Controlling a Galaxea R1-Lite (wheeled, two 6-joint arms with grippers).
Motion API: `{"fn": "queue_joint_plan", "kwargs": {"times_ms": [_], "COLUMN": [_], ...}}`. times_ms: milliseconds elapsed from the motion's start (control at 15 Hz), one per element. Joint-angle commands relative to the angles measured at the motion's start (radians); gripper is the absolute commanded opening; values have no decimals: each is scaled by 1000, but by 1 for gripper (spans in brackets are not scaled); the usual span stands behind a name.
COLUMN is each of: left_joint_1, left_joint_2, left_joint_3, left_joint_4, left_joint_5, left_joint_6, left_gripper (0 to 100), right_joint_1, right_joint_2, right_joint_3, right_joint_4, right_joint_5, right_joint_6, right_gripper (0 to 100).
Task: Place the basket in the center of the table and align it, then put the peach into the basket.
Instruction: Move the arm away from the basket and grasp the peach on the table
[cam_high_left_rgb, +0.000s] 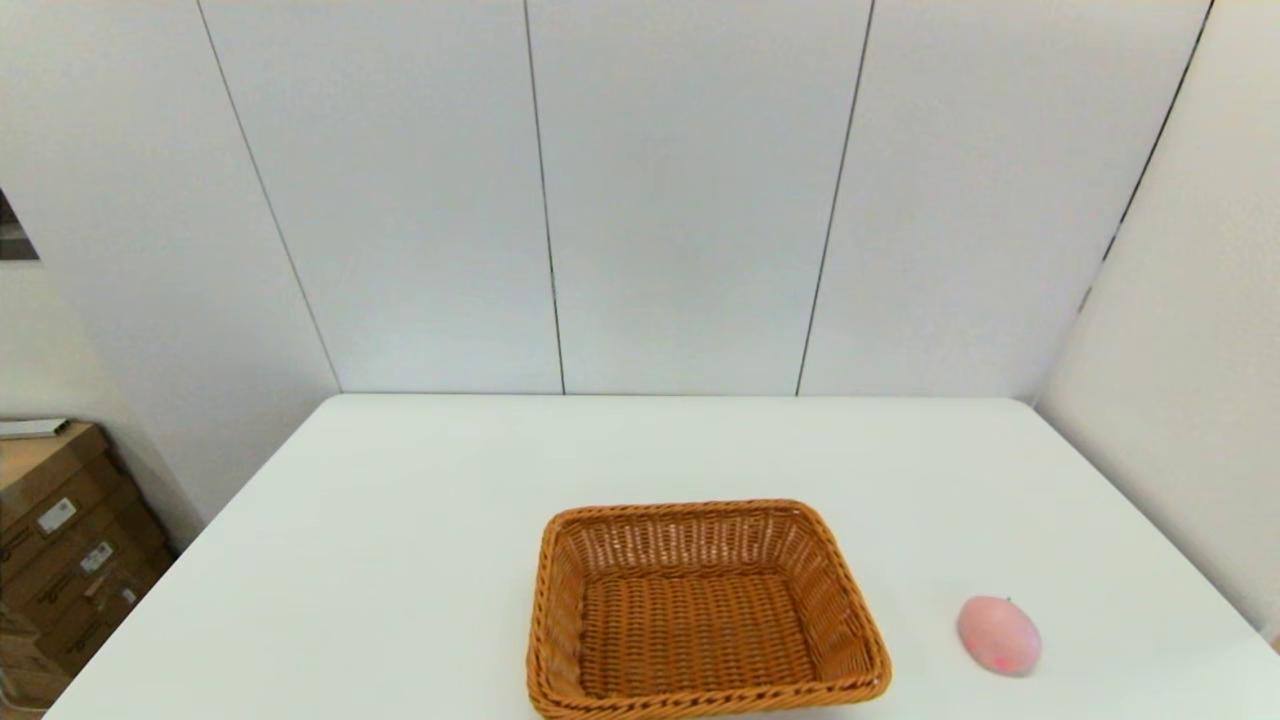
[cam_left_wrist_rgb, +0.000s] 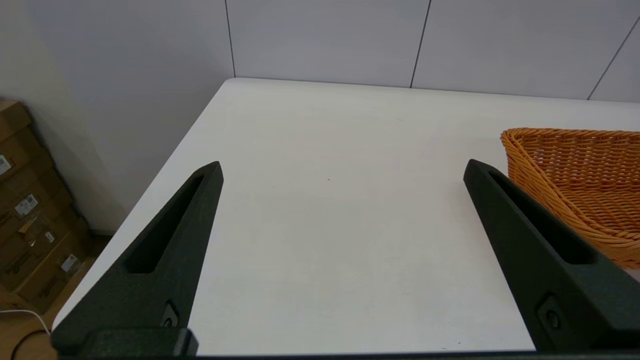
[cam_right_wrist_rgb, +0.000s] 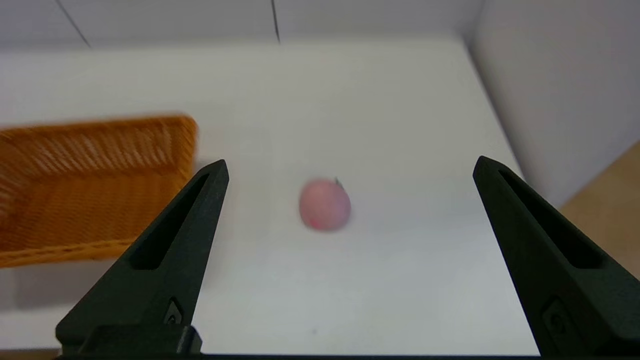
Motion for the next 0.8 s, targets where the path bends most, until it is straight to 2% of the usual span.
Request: {"fn": "queue_joint_plan", "kwargs": {"times_ms": [67, 333, 600, 800], "left_joint_1": [0, 0, 0, 0], "left_joint_2": [0, 0, 0, 0], "left_joint_3": [0, 0, 0, 0], "left_joint_4": [0, 0, 0, 0], "left_joint_5": [0, 1, 1, 1], "left_joint_6": [-1, -1, -1, -2], "left_gripper": [100, 100, 100, 100], "right_joint_1": [62, 76, 94, 94], "right_joint_2": [787, 1082, 1202, 1261], "right_joint_3": [-146, -183, -152, -152], "right_joint_4": [12, 3, -112, -143], "right_joint_5": [-66, -66, -83, -83], "right_joint_6": [-30, -29, -27, -27], "right_gripper": [100, 100, 100, 100]}}
